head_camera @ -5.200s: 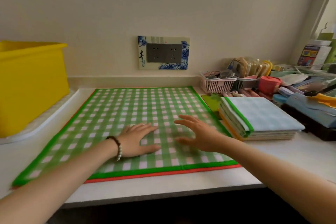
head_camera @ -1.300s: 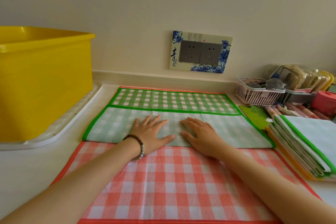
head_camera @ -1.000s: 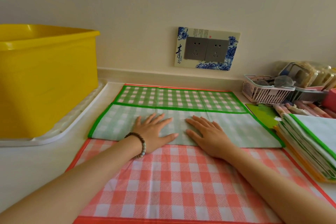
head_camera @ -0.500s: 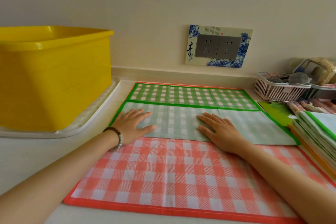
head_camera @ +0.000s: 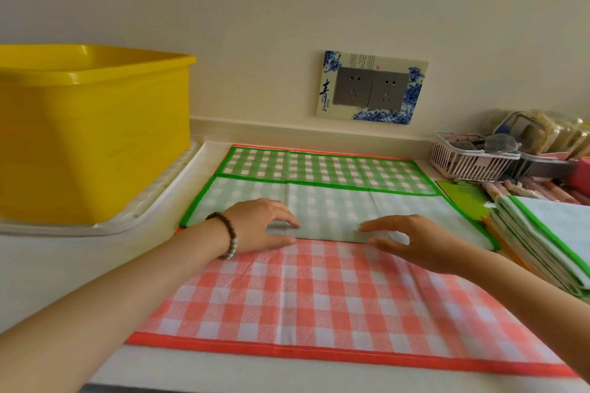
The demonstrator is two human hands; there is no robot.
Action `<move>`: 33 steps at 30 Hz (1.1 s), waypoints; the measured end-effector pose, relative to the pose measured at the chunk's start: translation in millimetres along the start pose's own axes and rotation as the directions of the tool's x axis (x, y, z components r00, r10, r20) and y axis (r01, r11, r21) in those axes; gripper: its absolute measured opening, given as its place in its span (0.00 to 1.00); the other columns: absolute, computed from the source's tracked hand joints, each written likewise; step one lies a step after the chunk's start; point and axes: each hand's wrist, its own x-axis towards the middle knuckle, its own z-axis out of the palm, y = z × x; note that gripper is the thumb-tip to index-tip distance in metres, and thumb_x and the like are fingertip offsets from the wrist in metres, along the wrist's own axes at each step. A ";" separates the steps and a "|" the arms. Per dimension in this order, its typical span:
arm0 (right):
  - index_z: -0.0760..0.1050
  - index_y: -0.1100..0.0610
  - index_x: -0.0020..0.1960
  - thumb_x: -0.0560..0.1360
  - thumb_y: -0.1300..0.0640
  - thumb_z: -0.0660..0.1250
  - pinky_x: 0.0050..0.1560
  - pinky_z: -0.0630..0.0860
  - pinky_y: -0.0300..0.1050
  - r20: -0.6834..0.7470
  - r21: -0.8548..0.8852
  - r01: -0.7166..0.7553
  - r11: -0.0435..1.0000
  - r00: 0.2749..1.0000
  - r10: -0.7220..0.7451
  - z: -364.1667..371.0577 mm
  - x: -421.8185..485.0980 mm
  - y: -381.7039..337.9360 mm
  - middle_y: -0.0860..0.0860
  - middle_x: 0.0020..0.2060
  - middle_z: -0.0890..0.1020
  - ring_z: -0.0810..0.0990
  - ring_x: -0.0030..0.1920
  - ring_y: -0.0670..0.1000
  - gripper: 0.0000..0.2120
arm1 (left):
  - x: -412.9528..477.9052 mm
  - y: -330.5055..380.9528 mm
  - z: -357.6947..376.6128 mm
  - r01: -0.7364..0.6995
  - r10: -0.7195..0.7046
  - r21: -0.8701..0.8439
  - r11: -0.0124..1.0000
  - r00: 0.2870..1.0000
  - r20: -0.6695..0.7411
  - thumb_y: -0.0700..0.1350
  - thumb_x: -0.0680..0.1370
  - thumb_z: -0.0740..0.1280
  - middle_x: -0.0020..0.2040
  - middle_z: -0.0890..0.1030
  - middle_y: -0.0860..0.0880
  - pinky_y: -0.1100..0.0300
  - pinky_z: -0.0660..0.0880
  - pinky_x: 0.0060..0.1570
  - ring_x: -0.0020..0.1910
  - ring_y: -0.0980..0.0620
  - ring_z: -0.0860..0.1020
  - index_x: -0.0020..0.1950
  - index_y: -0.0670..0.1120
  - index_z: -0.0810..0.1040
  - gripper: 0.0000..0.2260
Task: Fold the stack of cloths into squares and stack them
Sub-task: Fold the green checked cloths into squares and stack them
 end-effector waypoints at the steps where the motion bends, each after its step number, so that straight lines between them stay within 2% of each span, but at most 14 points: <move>1: 0.72 0.39 0.63 0.70 0.35 0.57 0.65 0.65 0.34 0.013 -0.014 0.001 1.000 1.000 -0.001 -0.2 -3.1 2.0 0.35 0.63 0.74 0.71 0.63 0.38 0.24 | 0.3 0.4 -1.1 -0.002 0.002 0.029 1.000 1.000 0.007 0.60 0.76 0.63 0.66 0.72 0.59 0.60 0.65 0.67 0.65 0.59 0.69 0.65 0.58 0.74 0.18; 4: 0.72 0.38 0.63 0.68 0.34 0.57 0.67 0.66 0.37 0.001 -0.002 0.000 1.000 1.000 0.000 0.9 -7.8 8.0 0.34 0.63 0.73 0.71 0.64 0.38 0.25 | 1.0 2.4 -4.2 -0.002 0.000 0.104 0.995 1.000 0.021 0.57 0.78 0.62 0.66 0.73 0.57 0.59 0.67 0.65 0.64 0.57 0.71 0.65 0.57 0.74 0.17; 6: 0.72 0.39 0.63 0.71 0.36 0.60 0.67 0.67 0.38 -0.018 -0.002 0.000 1.000 1.000 0.000 2.0 -7.9 11.2 0.35 0.63 0.73 0.72 0.64 0.39 0.22 | 0.8 4.4 -5.3 0.021 -0.023 0.108 0.994 1.000 0.013 0.55 0.78 0.61 0.64 0.75 0.57 0.59 0.70 0.62 0.61 0.57 0.74 0.65 0.56 0.74 0.16; 9: 0.73 0.40 0.64 0.75 0.43 0.64 0.65 0.67 0.37 -0.041 -0.005 0.005 1.000 0.999 -0.006 3.4 -6.2 13.2 0.36 0.63 0.74 0.72 0.63 0.40 0.17 | 0.0 7.1 -7.2 0.052 -0.051 0.059 0.997 0.999 -0.013 0.50 0.80 0.60 0.60 0.79 0.55 0.59 0.73 0.58 0.55 0.56 0.77 0.63 0.54 0.76 0.14; 12: 0.73 0.42 0.64 0.76 0.46 0.63 0.63 0.68 0.37 -0.076 -0.044 -0.011 0.999 0.997 0.007 4.8 -3.1 14.8 0.39 0.62 0.76 0.74 0.62 0.42 0.16 | -0.1 5.0 -8.5 0.080 -0.080 -0.007 0.997 0.995 -0.053 0.49 0.80 0.60 0.60 0.79 0.54 0.59 0.72 0.60 0.58 0.55 0.77 0.62 0.51 0.78 0.13; 14: 0.75 0.46 0.63 0.78 0.49 0.62 0.60 0.71 0.39 -0.125 -0.062 -0.022 0.998 0.992 0.014 4.6 -0.2 15.9 0.43 0.60 0.79 0.77 0.60 0.46 0.15 | 0.3 2.2 -9.5 0.095 -0.100 -0.069 0.993 0.993 -0.062 0.49 0.80 0.61 0.60 0.80 0.54 0.62 0.71 0.59 0.58 0.56 0.77 0.61 0.50 0.79 0.13; 16: 0.78 0.49 0.60 0.78 0.50 0.61 0.54 0.73 0.39 -0.148 -0.057 -0.022 0.998 0.989 0.013 -0.3 2.1 15.0 0.45 0.54 0.82 0.80 0.55 0.48 0.13 | 0.4 2.4 -13.8 0.092 -0.099 -0.132 0.987 0.994 -0.051 0.49 0.80 0.62 0.55 0.81 0.55 0.69 0.70 0.53 0.51 0.61 0.77 0.59 0.48 0.80 0.12; 18: 0.80 0.50 0.57 0.79 0.52 0.61 0.49 0.74 0.38 -0.097 -0.010 -0.015 1.000 0.995 0.014 -10.3 3.3 13.2 0.44 0.47 0.83 0.81 0.48 0.47 0.11 | -1.0 5.8 -23.1 0.089 -0.098 -0.196 0.977 0.995 -0.033 0.48 0.79 0.63 0.44 0.80 0.61 0.76 0.67 0.42 0.39 0.68 0.75 0.56 0.47 0.81 0.11; 20: 0.80 0.49 0.54 0.79 0.53 0.61 0.46 0.73 0.33 0.001 0.039 -0.016 0.999 1.000 0.016 -24.1 3.2 11.5 0.40 0.44 0.82 0.81 0.46 0.42 0.10 | -2.2 8.8 -36.6 0.109 -0.110 -0.244 0.964 0.994 0.012 0.48 0.78 0.65 0.39 0.78 0.65 0.77 0.67 0.38 0.36 0.69 0.75 0.54 0.47 0.82 0.10; 24: 0.78 0.40 0.46 0.77 0.51 0.63 0.42 0.68 0.25 0.210 0.083 -0.034 0.996 0.978 0.016 -54.9 -2.6 4.0 0.32 0.39 0.81 0.77 0.41 0.32 0.07 | -6.7 16.7 -66.7 0.129 -0.089 -0.233 0.964 0.981 0.172 0.52 0.75 0.68 0.33 0.79 0.69 0.76 0.69 0.46 0.36 0.73 0.75 0.50 0.53 0.83 0.07; 26: 0.79 0.42 0.49 0.76 0.48 0.64 0.43 0.69 0.26 0.293 0.138 -0.066 0.988 0.956 0.022 -72.1 -6.4 -2.2 0.33 0.40 0.82 0.77 0.40 0.32 0.05 | -9.3 23.5 -81.3 0.137 -0.088 -0.217 0.967 0.971 0.221 0.53 0.74 0.68 0.34 0.80 0.69 0.71 0.70 0.51 0.37 0.72 0.76 0.47 0.57 0.81 0.04; 28: 0.79 0.45 0.51 0.74 0.44 0.64 0.45 0.72 0.30 0.360 0.185 -0.105 0.977 0.932 0.032 -87.8 -9.4 -8.7 0.38 0.41 0.83 0.79 0.40 0.37 0.10 | -10.9 29.6 -93.5 0.146 -0.093 -0.212 0.966 0.966 0.241 0.53 0.74 0.68 0.28 0.78 0.69 0.69 0.68 0.49 0.31 0.71 0.75 0.48 0.58 0.79 0.04; 30: 0.79 0.47 0.50 0.72 0.43 0.65 0.43 0.72 0.32 0.350 0.211 -0.108 0.972 0.936 0.028 -99.5 -7.5 -11.5 0.44 0.39 0.82 0.77 0.38 0.42 0.11 | -8.9 30.0 -99.8 0.133 -0.086 -0.263 0.956 0.979 0.186 0.51 0.74 0.69 0.25 0.77 0.64 0.68 0.67 0.46 0.27 0.68 0.73 0.50 0.55 0.79 0.06; 33: 0.79 0.49 0.46 0.74 0.49 0.67 0.37 0.69 0.29 0.161 0.131 -0.060 0.990 0.986 0.039 -103.3 7.8 -10.4 0.41 0.30 0.80 0.74 0.31 0.38 0.06 | 2.0 25.3 -96.0 0.059 -0.096 -0.356 0.933 0.991 -0.089 0.46 0.72 0.73 0.39 0.82 0.57 0.66 0.69 0.46 0.38 0.62 0.76 0.48 0.53 0.79 0.06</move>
